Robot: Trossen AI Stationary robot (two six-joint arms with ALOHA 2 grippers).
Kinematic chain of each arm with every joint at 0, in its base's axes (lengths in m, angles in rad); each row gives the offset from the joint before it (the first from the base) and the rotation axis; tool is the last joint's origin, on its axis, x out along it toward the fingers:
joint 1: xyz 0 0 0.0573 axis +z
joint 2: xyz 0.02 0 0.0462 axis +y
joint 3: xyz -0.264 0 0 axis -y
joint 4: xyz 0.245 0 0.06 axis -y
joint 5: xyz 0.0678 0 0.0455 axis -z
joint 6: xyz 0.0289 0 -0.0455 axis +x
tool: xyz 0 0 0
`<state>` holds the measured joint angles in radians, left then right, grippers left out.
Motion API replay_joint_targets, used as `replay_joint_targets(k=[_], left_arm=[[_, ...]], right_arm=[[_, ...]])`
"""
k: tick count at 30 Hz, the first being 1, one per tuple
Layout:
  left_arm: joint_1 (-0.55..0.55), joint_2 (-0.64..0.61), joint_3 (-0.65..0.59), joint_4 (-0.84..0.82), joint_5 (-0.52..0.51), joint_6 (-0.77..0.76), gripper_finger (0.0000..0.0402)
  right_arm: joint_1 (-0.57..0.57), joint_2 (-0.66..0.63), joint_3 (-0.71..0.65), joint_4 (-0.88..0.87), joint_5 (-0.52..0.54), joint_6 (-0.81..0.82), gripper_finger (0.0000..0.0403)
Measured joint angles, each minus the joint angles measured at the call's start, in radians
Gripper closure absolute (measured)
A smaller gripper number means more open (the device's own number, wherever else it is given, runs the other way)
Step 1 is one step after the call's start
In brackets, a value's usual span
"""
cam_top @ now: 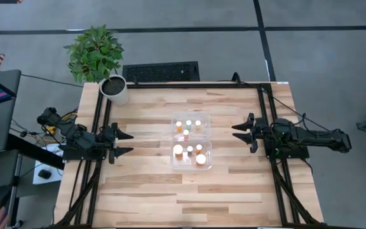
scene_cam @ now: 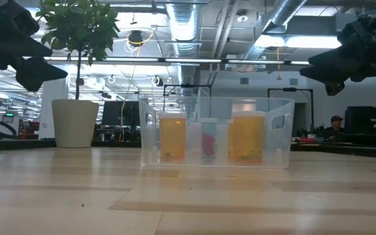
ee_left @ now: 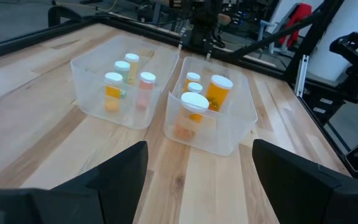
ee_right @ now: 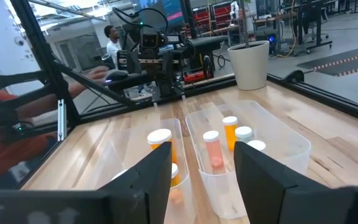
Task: Pick and place medicine bottles into bin by pill shape (circle, oval)
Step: Return to Home Position
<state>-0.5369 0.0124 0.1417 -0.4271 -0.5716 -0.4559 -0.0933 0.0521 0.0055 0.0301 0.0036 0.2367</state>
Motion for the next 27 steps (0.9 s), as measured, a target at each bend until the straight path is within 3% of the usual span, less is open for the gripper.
replay_joint_targets(k=[27], left_arm=[[0.000, 0.000, 0.000, 0.000, 0.000, 0.000, 0.0119]], right_arm=[[0.000, 0.000, 0.000, 0.000, 0.000, 0.000, 0.0218]])
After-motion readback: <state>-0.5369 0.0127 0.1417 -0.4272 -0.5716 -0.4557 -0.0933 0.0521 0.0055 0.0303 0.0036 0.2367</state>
